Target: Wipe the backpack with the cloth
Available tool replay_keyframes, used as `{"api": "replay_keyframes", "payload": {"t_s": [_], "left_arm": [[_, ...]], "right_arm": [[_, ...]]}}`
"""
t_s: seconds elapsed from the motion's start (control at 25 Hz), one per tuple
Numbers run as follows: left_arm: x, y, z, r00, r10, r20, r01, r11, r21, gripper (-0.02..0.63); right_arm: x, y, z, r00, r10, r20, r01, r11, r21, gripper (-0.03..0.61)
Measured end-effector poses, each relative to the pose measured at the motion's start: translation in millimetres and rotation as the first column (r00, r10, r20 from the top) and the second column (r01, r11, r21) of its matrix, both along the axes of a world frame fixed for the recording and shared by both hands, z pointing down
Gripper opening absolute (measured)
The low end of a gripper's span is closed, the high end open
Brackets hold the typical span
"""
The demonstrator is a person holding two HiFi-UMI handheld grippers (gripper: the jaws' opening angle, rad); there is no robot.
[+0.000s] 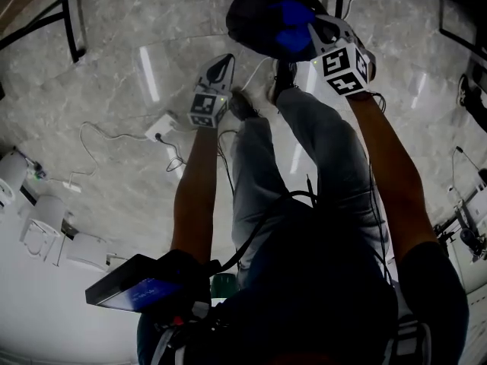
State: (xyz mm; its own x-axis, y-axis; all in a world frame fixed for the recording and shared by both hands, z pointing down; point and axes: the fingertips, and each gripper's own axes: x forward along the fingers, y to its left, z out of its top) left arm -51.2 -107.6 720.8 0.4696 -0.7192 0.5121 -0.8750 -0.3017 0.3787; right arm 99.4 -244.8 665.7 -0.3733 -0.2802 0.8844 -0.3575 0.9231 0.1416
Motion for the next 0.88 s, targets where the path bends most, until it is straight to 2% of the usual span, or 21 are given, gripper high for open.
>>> {"api": "replay_keyframes", "payload": {"t_s": [0.12, 0.24, 0.36, 0.44, 0.52, 0.6, 0.72, 0.88], "left_arm": [[-1.3, -4.3, -7.9, 1.0, 0.001, 0.004, -0.001, 1.0, 0.002, -0.011], [0.0, -10.0, -14.4, 1.0, 0.006, 0.007, -0.006, 1.0, 0.003, -0.011], [1.2, -15.5, -20.6, 1.0, 0.012, 0.009, -0.012, 1.0, 0.003, -0.011], [0.8, -17.4, -24.5, 1.0, 0.017, 0.009, -0.017, 1.0, 0.0, -0.011], [-0.5, -22.2, -28.3, 1.0, 0.023, 0.008, -0.023, 1.0, 0.002, -0.011], [-1.0, -23.3, -32.4, 1.0, 0.028, 0.007, -0.028, 1.0, 0.002, -0.011], [0.0, -21.2, -37.7, 0.999, 0.041, 0.007, -0.041, 0.999, 0.004, -0.011], [-3.6, -27.0, -36.6, 0.999, 0.045, 0.013, -0.045, 0.999, 0.016, -0.011]], "right_arm": [[9.3, -12.5, 37.3, 0.993, 0.119, -0.013, -0.12, 0.98, -0.156, 0.034], [15.8, -26.1, 56.2, 0.94, 0.335, 0.073, -0.298, 0.904, -0.308, 0.035], [19.1, -27.8, 59.1, 0.891, 0.439, 0.115, -0.362, 0.841, -0.402, 0.035], [21.9, -25.5, 58.5, 0.875, 0.466, 0.133, -0.372, 0.822, -0.431, 0.035], [23.6, -27.8, 54.0, 0.869, 0.472, 0.15, -0.371, 0.821, -0.434, 0.035], [26.1, -28.2, 50.3, 0.853, 0.496, 0.163, -0.383, 0.806, -0.45, 0.039], [33.2, -30.9, 49.5, 0.827, 0.536, 0.172, -0.407, 0.779, -0.477, 0.099], [39.9, -53.6, 46.7, 0.812, 0.558, 0.17, -0.432, 0.771, -0.468, 0.106]]}}
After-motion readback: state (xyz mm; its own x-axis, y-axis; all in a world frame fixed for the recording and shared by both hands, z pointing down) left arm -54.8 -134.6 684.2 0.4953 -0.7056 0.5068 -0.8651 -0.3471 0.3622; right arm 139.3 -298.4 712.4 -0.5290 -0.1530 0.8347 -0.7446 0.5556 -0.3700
